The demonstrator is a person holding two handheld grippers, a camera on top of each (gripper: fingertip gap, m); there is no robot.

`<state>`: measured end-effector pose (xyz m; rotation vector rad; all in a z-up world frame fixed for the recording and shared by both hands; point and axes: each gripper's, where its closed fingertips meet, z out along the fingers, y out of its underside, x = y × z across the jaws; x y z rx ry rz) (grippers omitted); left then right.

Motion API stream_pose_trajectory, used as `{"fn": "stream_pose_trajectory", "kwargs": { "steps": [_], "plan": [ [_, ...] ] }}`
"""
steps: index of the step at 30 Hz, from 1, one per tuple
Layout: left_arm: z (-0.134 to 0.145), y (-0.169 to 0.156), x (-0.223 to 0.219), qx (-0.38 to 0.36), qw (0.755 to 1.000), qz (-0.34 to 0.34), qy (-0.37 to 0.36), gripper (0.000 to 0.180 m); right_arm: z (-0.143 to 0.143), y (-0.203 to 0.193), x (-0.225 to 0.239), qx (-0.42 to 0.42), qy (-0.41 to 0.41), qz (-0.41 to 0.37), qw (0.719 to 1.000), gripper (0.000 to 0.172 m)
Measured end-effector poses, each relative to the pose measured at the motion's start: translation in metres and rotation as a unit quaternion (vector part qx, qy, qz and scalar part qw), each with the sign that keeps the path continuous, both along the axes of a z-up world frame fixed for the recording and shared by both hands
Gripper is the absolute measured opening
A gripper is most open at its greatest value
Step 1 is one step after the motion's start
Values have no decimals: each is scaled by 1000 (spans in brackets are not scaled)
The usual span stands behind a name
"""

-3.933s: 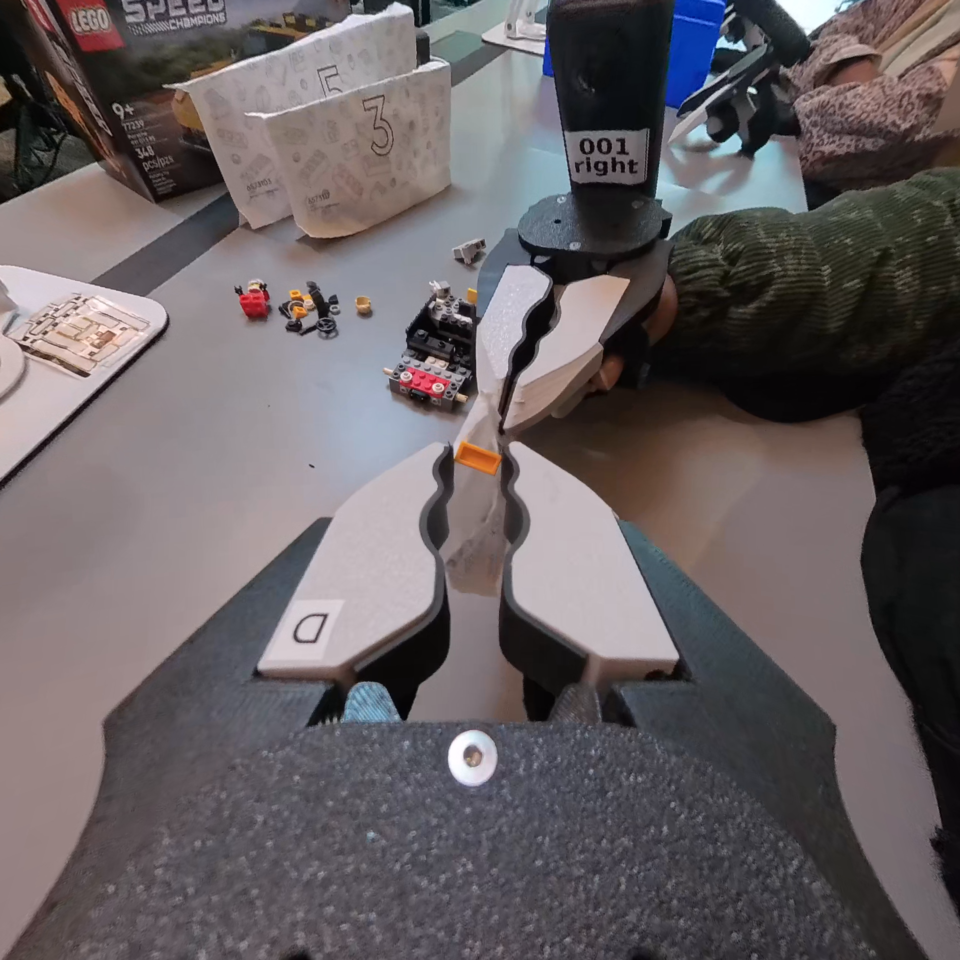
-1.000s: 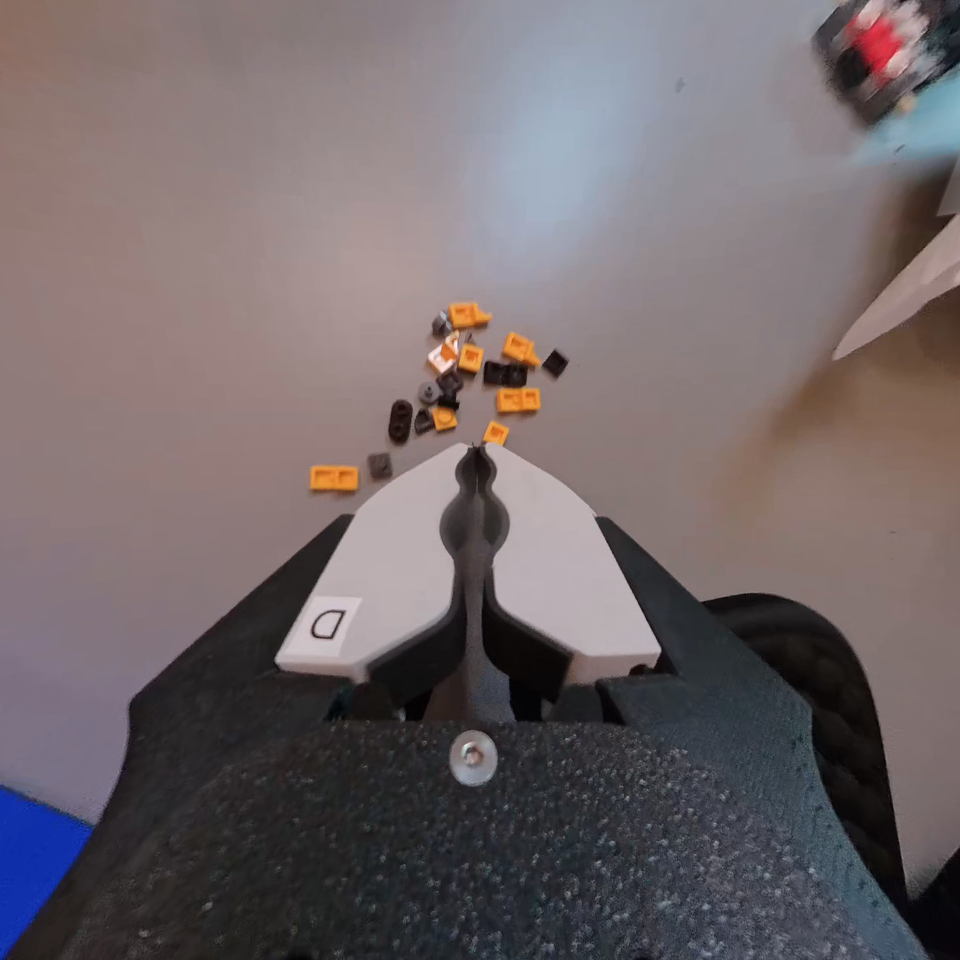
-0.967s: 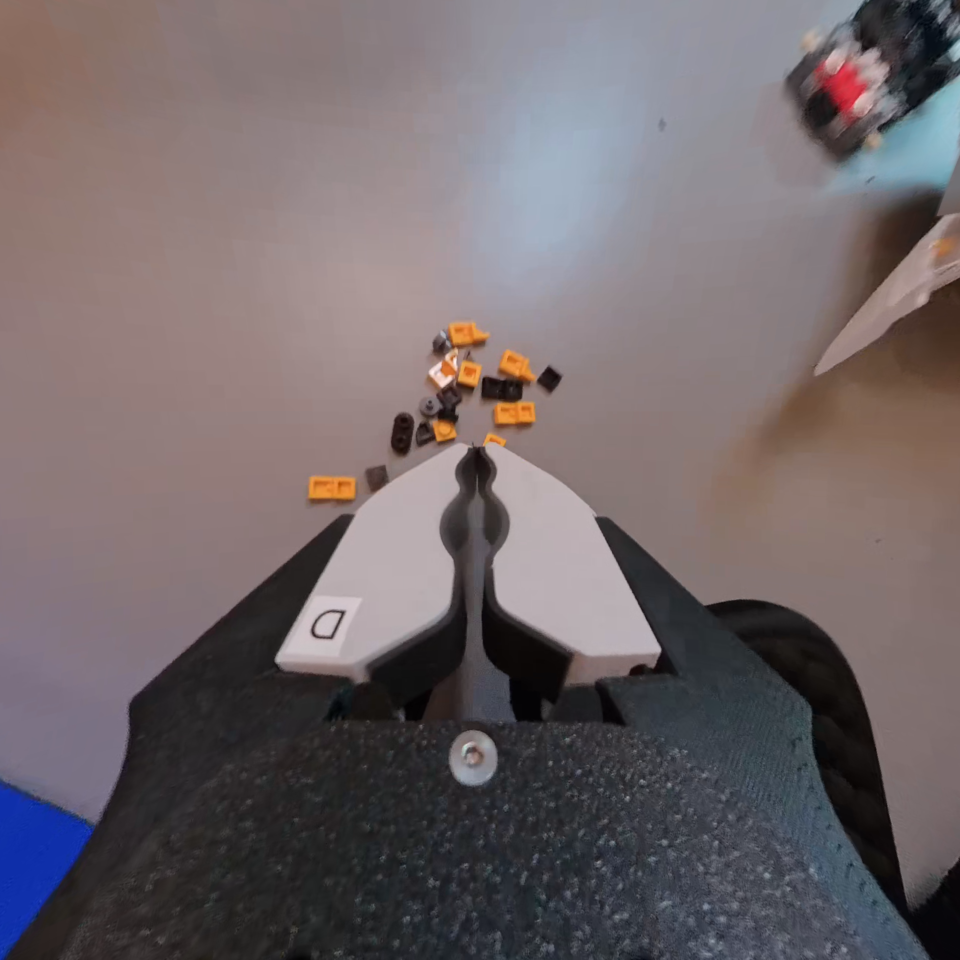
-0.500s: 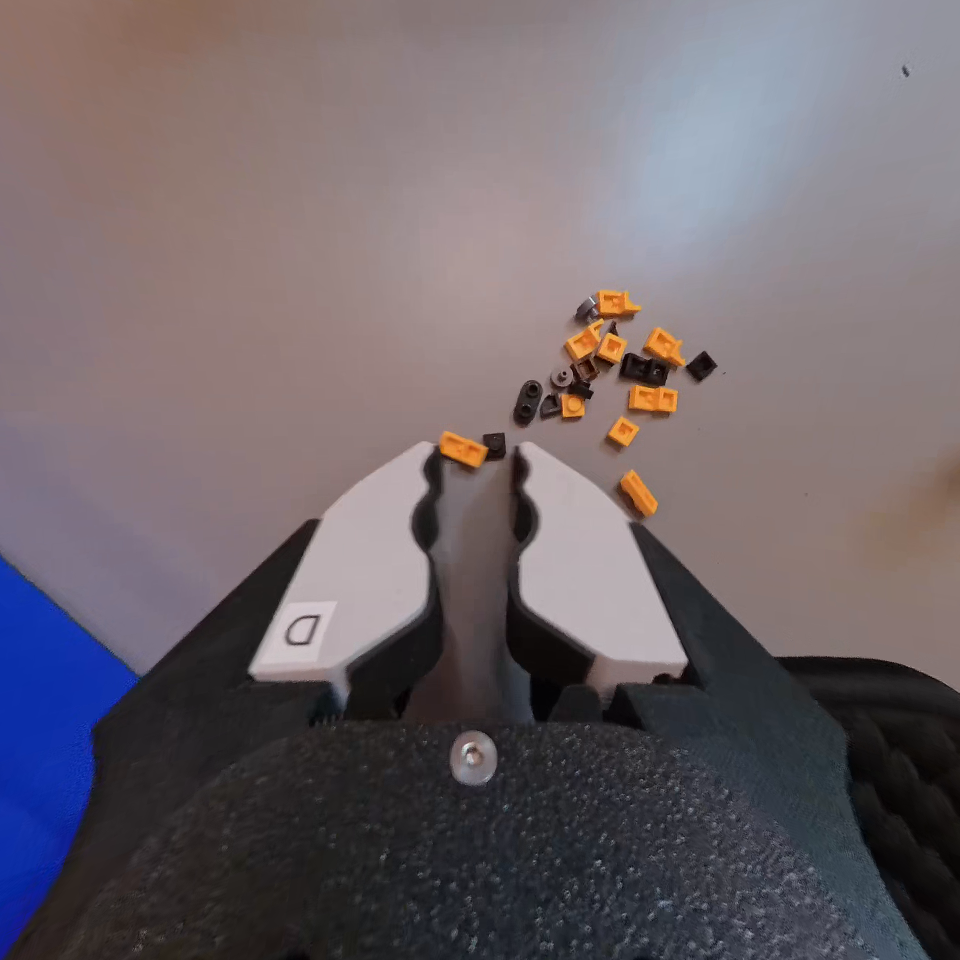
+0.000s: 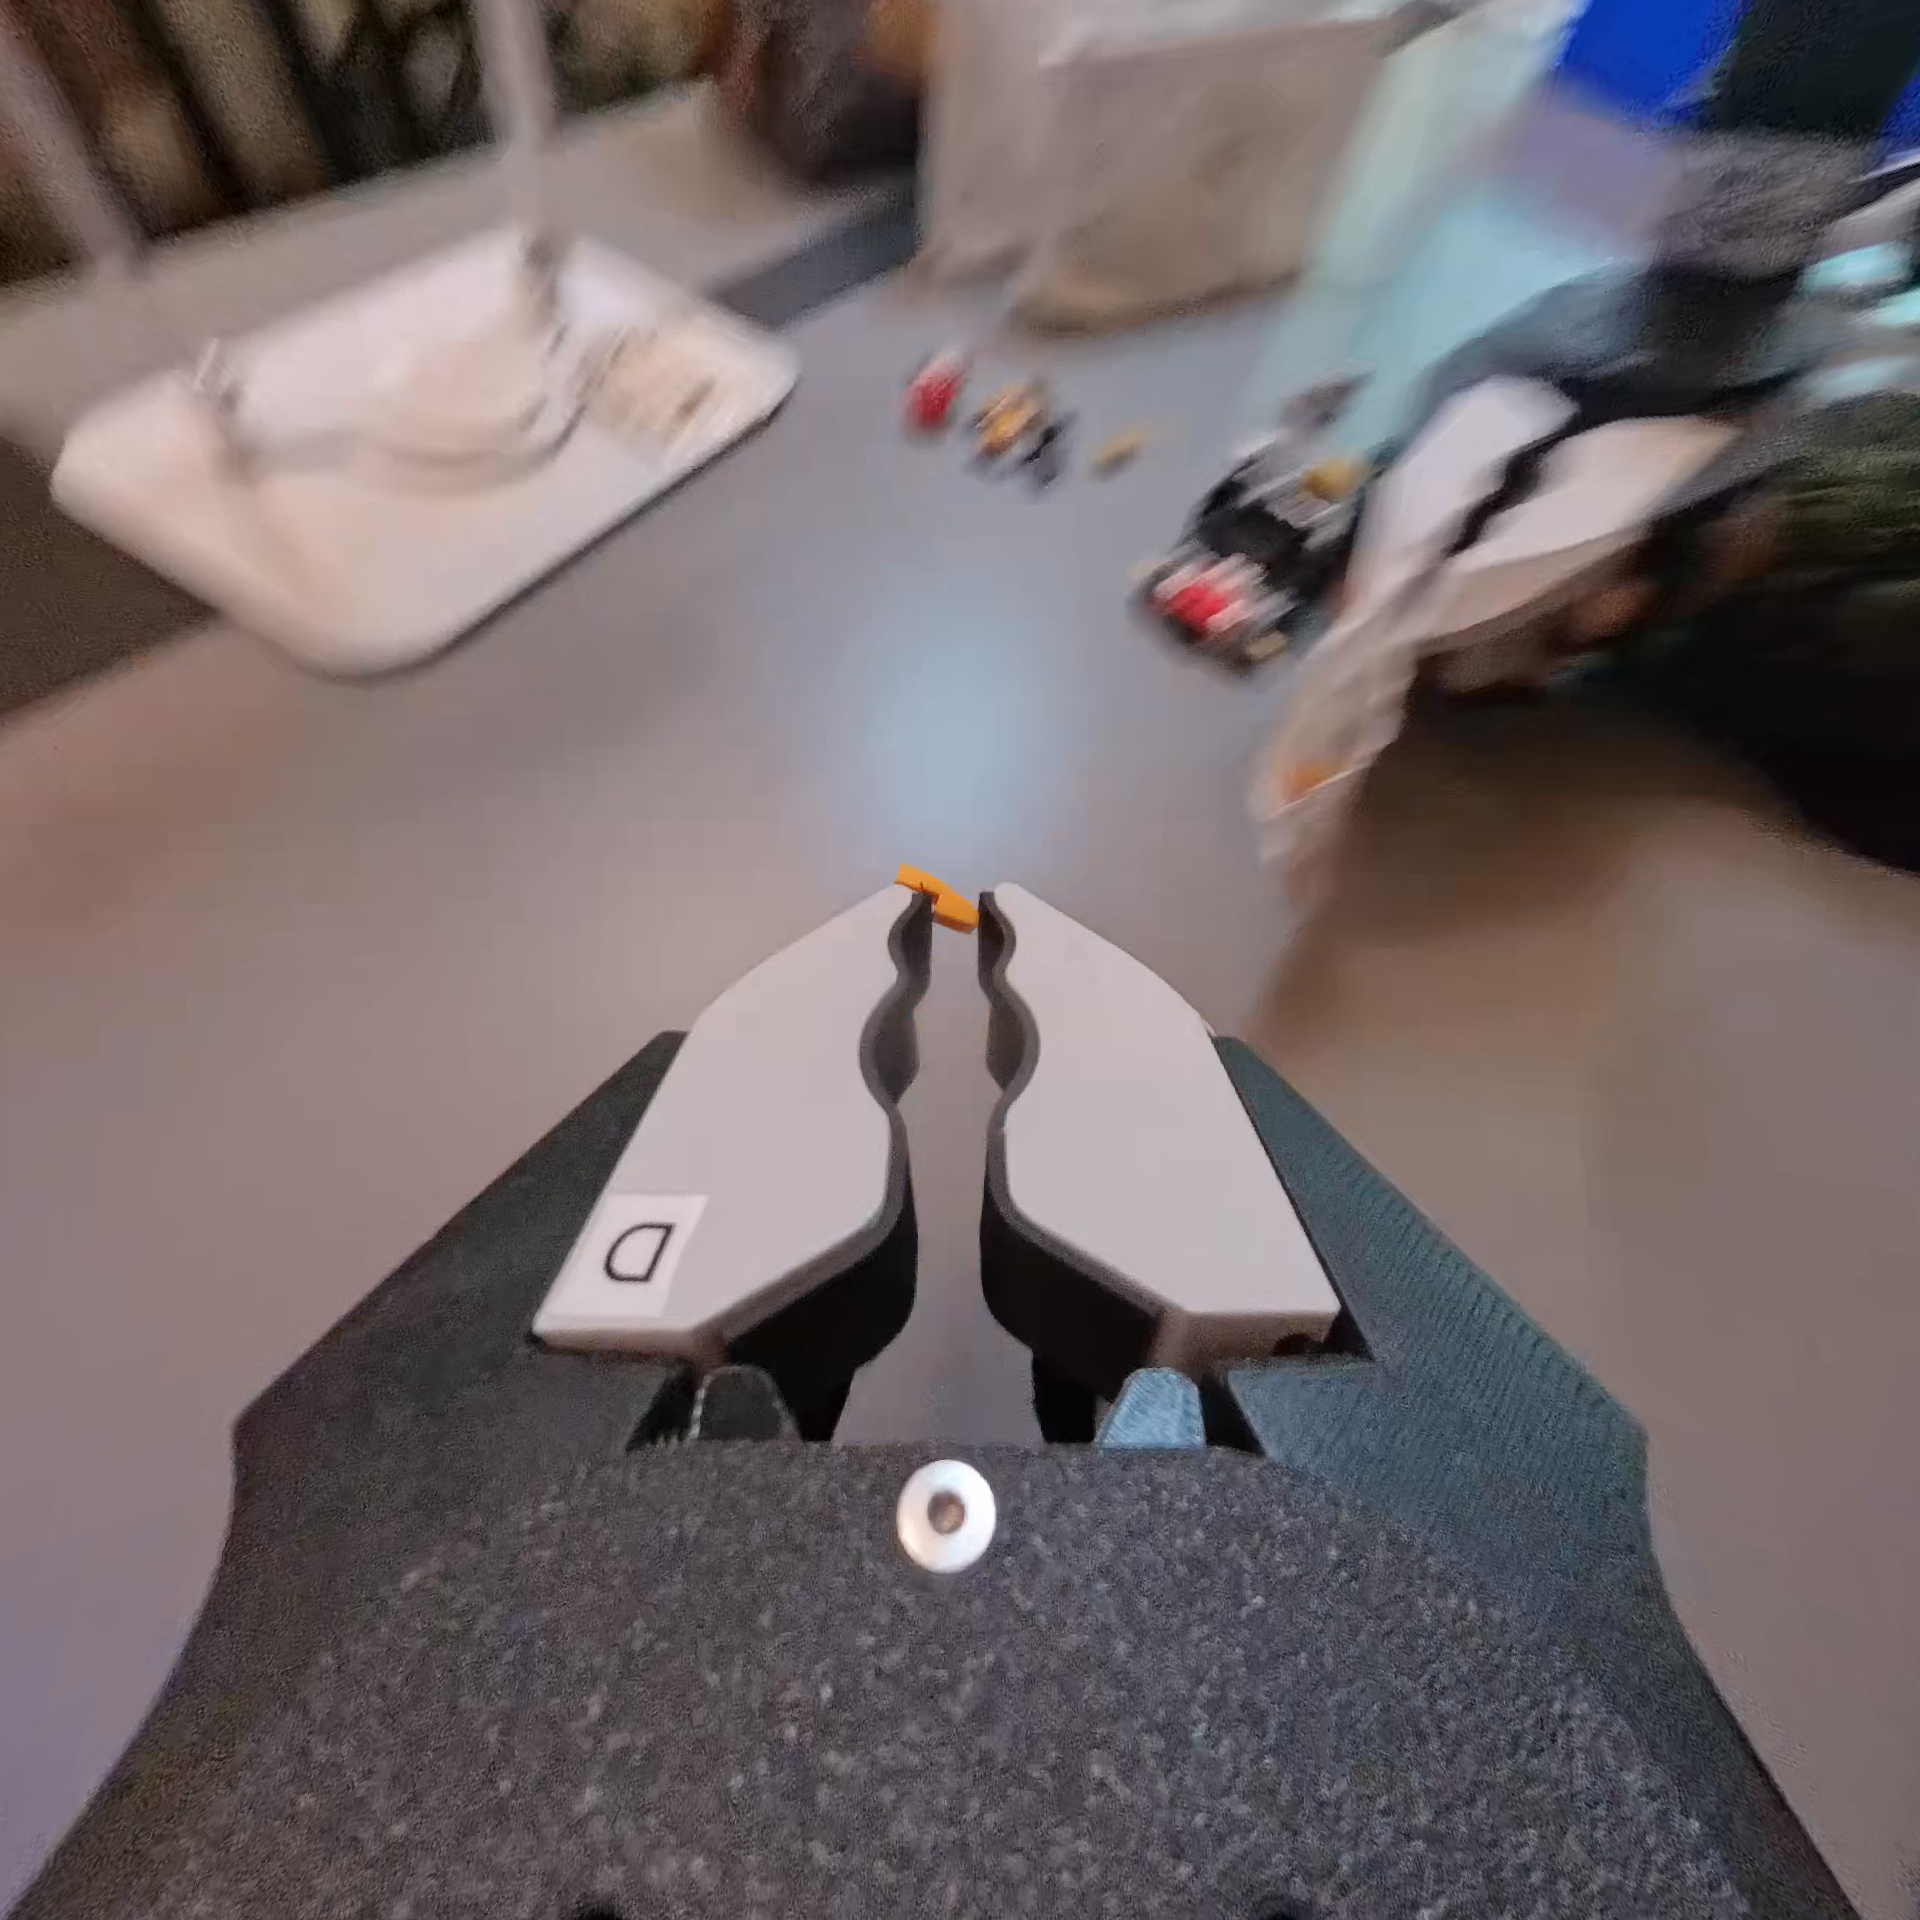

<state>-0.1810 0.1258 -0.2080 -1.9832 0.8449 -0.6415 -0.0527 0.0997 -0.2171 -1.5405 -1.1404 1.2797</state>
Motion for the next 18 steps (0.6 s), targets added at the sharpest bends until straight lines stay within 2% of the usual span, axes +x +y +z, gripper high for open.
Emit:
{"fn": "stream_pose_trajectory", "kwargs": {
  "steps": [2, 5, 10, 12, 15, 16, 18],
  "plan": [
    [21, -16, 37, 55, 996, -71, -22, 8, 0, -3, -2, 4, 3, 8, 1000, 0],
    [24, -40, 79, 80, 985, -150, -13, 8, 1, -9, -4, 18, 2, 19, 1000, 0],
    [5, -49, 103, 66, 980, -184, 24, 13, 5, -14, -6, 21, 12, 31, 999, 0],
    [1, -46, 102, 66, 981, -178, 35, 18, 6, -14, -5, 19, 17, 31, 999, 0],
    [14, -44, 95, 82, 982, -171, 10, 23, 9, -12, -4, 15, 24, 29, 999, 0],
    [19, -38, 86, 93, 984, -150, 8, 23, 9, -12, -3, 15, 25, 27, 999, 0],
    [27, -10, 48, 99, 994, -50, 14, 19, 10, -9, -2, 14, 27, 21, 999, 0]
  ]
}}
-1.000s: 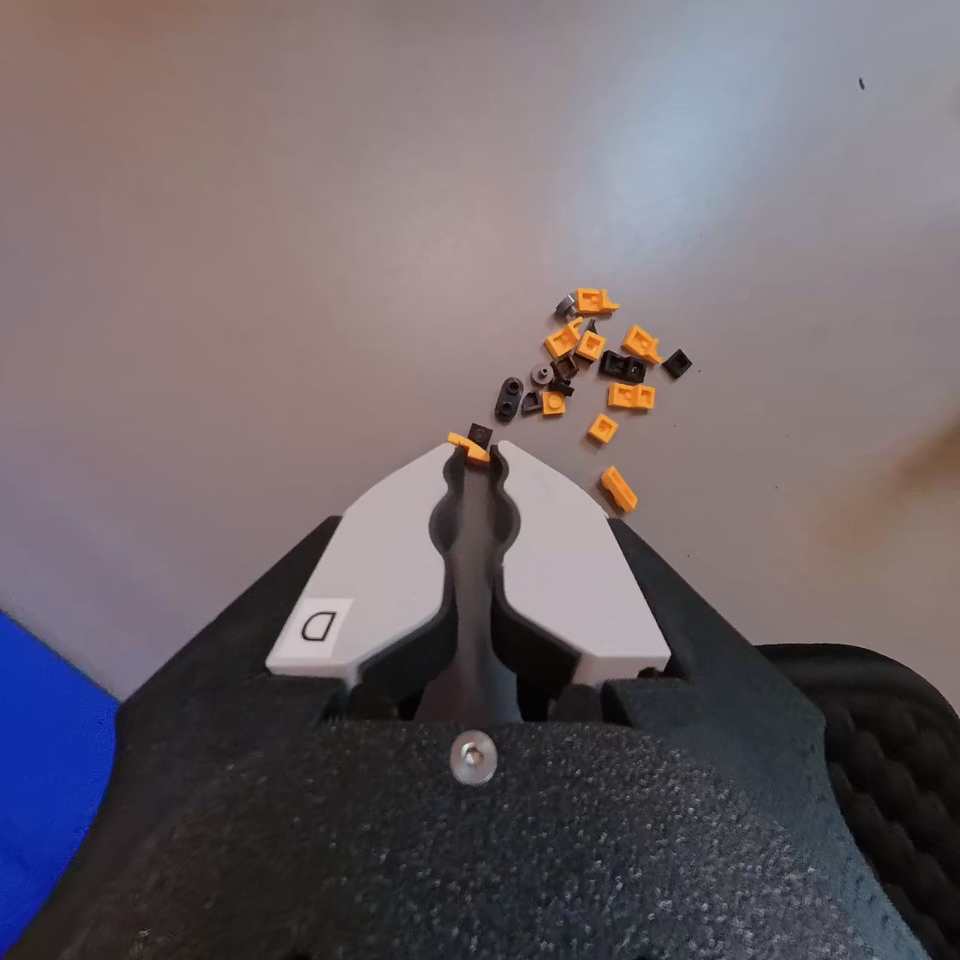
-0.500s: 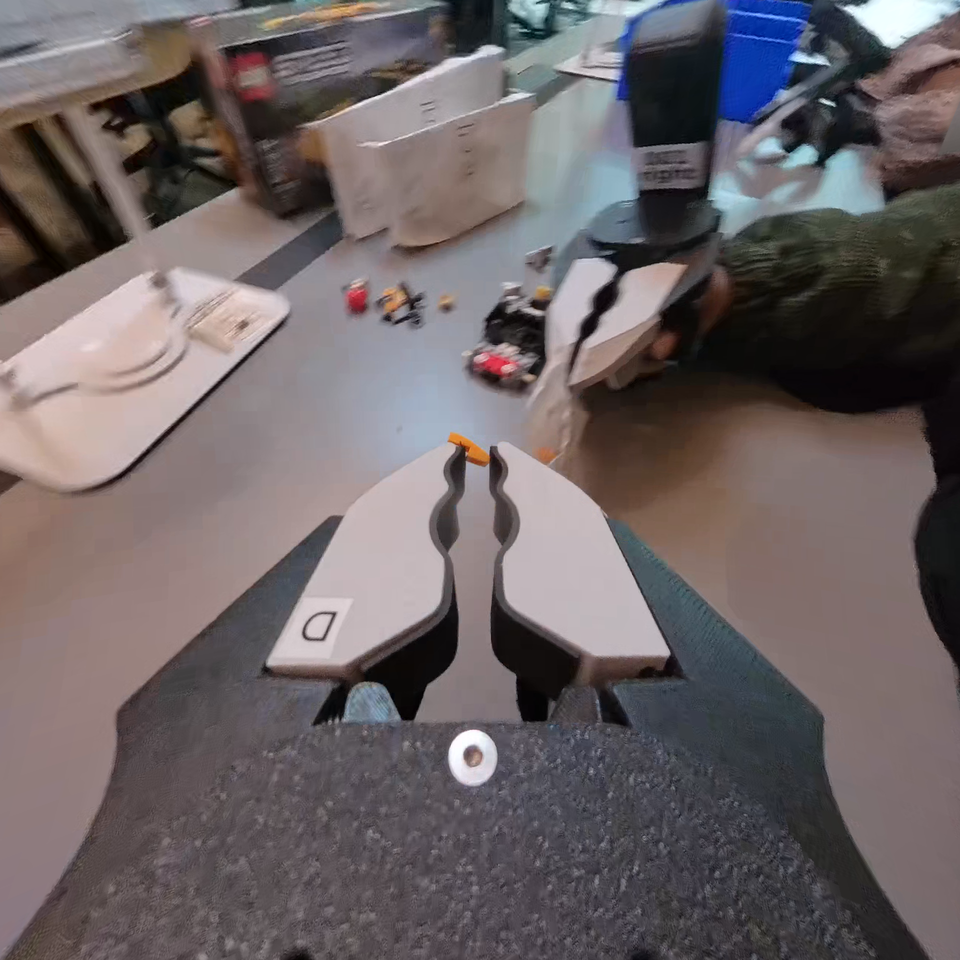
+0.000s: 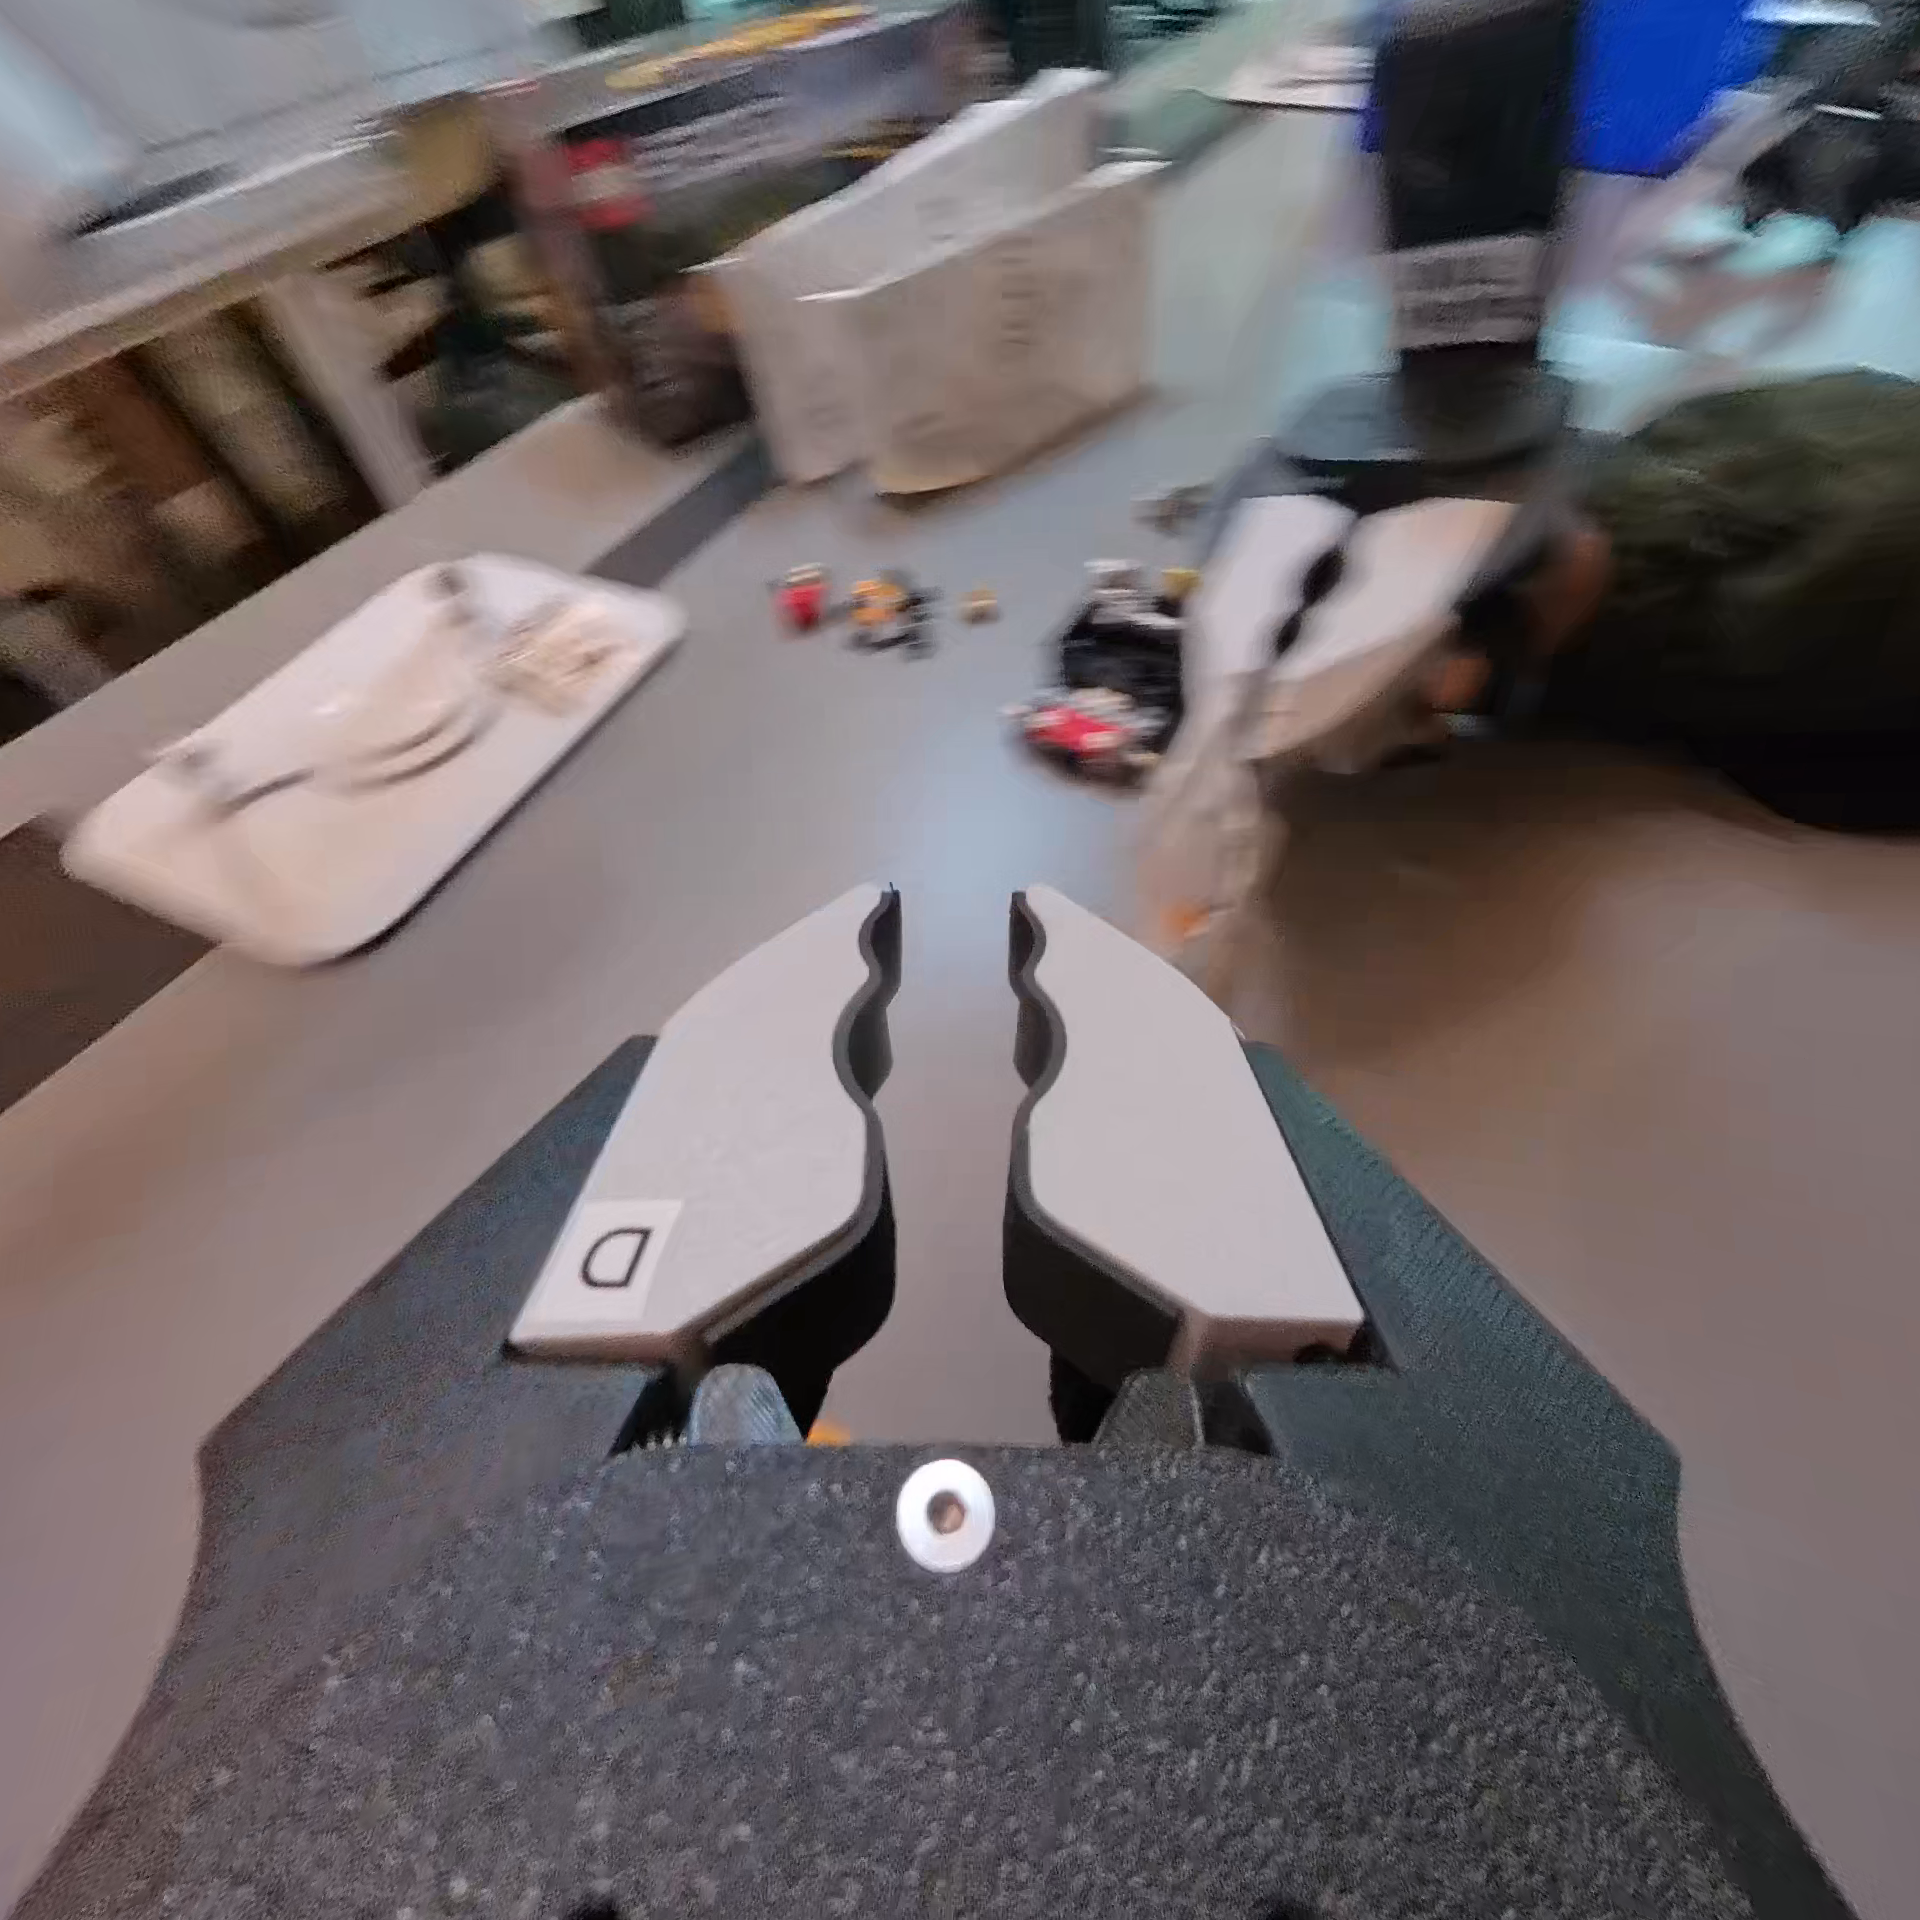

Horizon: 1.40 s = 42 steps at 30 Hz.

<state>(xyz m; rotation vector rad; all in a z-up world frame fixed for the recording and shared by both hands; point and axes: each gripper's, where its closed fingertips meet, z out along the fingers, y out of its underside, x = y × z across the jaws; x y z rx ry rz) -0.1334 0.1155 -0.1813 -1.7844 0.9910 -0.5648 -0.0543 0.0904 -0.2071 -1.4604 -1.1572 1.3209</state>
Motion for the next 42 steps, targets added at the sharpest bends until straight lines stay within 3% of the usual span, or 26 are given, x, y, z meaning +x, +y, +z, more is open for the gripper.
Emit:
{"fn": "stream_pose_trajectory", "kwargs": {
  "steps": [2, 5, 8, 12, 20, 25, 27, 30, 33, 36, 42],
  "plan": [
    [-8, 24, -50, -34, 993, 110, 4, 20, 0, 3, 1, -3, 1, -6, 1000, 0],
    [-51, 31, -104, -136, 968, 203, 57, 25, -1, 5, 1, -13, 3, -7, 1000, 0],
    [-92, 25, -126, -212, 942, 229, 124, 27, -2, 6, 1, -16, 1, -7, 1000, 0],
    [-117, 22, -124, -237, 936, 204, 162, 24, -2, 5, 1, -14, 1, -7, 1000, 0],
    [-117, 26, -120, -245, 946, 182, 108, 7, -1, 4, 1, -12, -1, -5, 1000, 0],
    [-116, 24, -117, -241, 949, 171, 113, 7, -1, 4, 2, -11, -2, -6, 1000, 0],
    [-98, 23, -100, -219, 963, 136, 74, 7, -1, 3, 2, -9, -3, -5, 1000, 0],
    [-39, 6, -49, -112, 994, 14, -8, 7, -3, 3, 1, -8, -6, -4, 1000, 0],
    [-5, -20, 5, -32, 996, -81, -34, 7, -7, 1, -3, -10, -14, 4, 1000, 0],
    [-11, -36, 38, -25, 991, -132, -6, 7, -9, -3, -5, -9, -19, 12, 1000, 0],
    [-25, -33, 44, -38, 991, -127, 14, 19, -5, -4, -4, -13, -8, 15, 1000, 0]
  ]
}}
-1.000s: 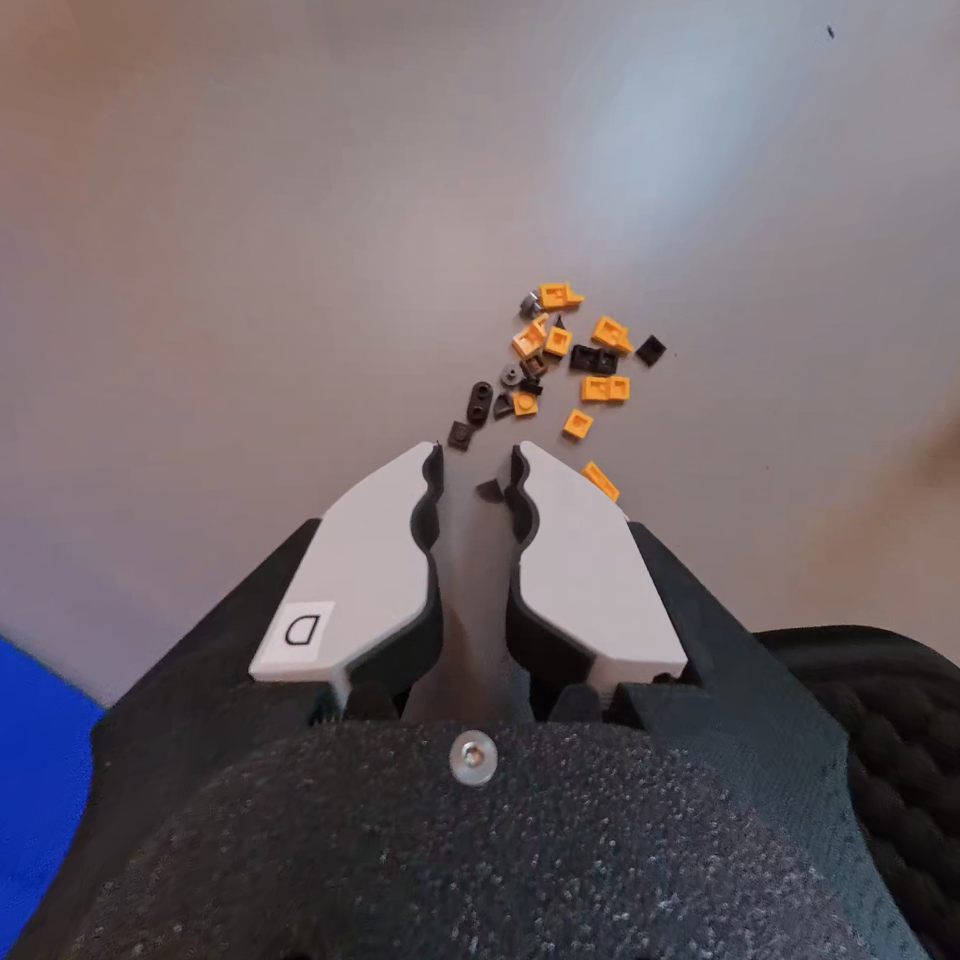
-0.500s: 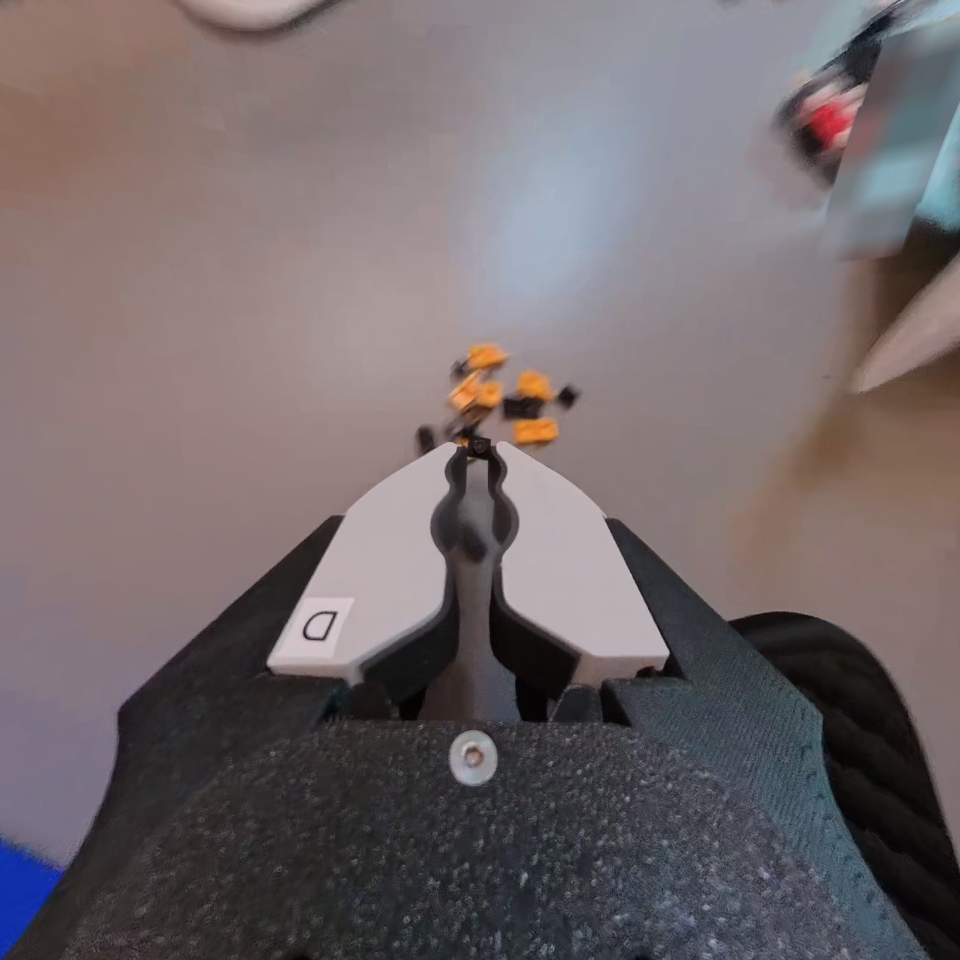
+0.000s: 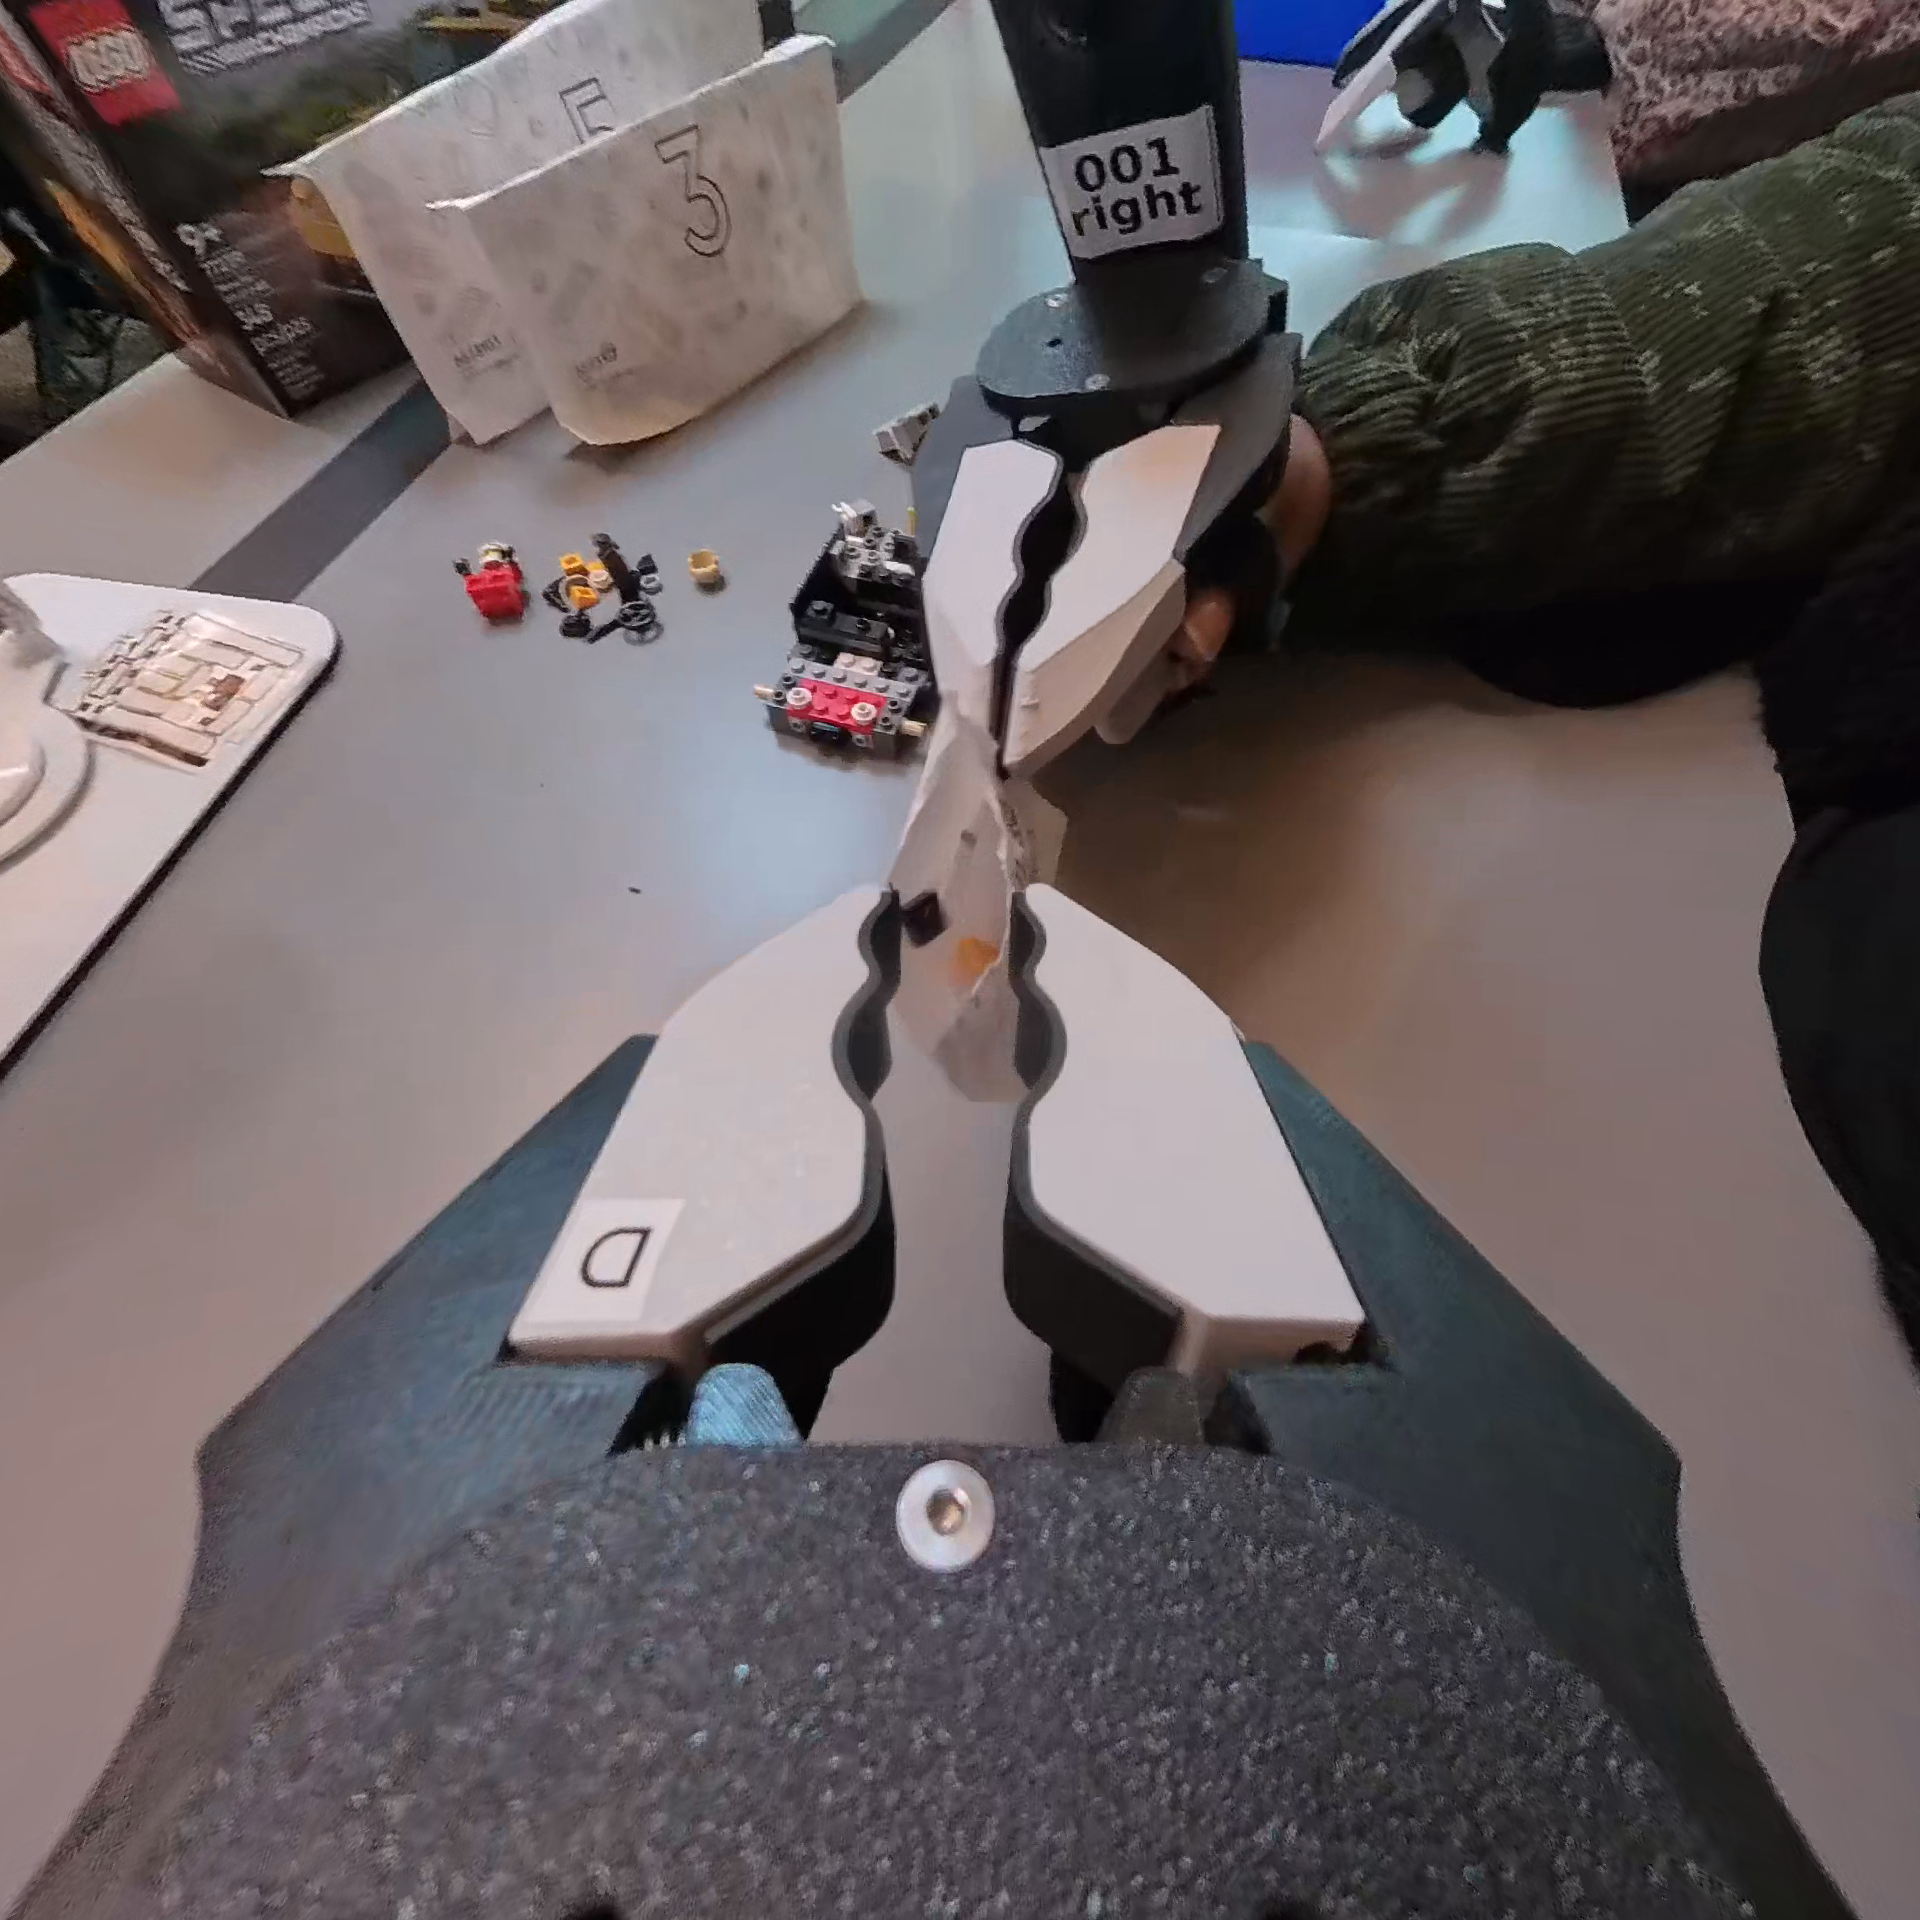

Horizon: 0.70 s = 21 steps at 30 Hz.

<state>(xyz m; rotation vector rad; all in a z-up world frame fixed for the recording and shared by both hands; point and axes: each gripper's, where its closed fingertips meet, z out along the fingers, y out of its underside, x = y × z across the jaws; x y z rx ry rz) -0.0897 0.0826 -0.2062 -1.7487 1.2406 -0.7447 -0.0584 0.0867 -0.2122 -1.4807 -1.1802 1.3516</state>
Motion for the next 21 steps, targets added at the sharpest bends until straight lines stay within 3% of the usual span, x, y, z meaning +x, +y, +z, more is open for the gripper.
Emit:
{"fn": "stream_pose_trajectory", "kwargs": {
  "steps": [6, 8, 10, 12, 17, 21],
  "plan": [
    [18, 12, -37, 3, 998, 49, -38, 20, 5, 2, 3, -5, 13, -4, 1000, 0],
    [13, 27, -66, 3, 993, 117, -6, 18, 5, 4, 4, -6, 14, -8, 1000, 0],
    [-2, 46, -104, -16, 975, 217, 47, 18, 5, 6, 5, -5, 15, -13, 1000, 0],
    [-21, 51, -129, -63, 956, 275, 82, 26, 5, 8, 5, -9, 15, -15, 1000, 0],
    [-76, 41, -162, -183, 909, 328, 180, 34, 3, 8, 5, -12, 13, -15, 1000, 0],
    [-92, 35, -168, -216, 898, 327, 200, 31, 4, 8, 6, -12, 14, -16, 1000, 0]
  ]
}}
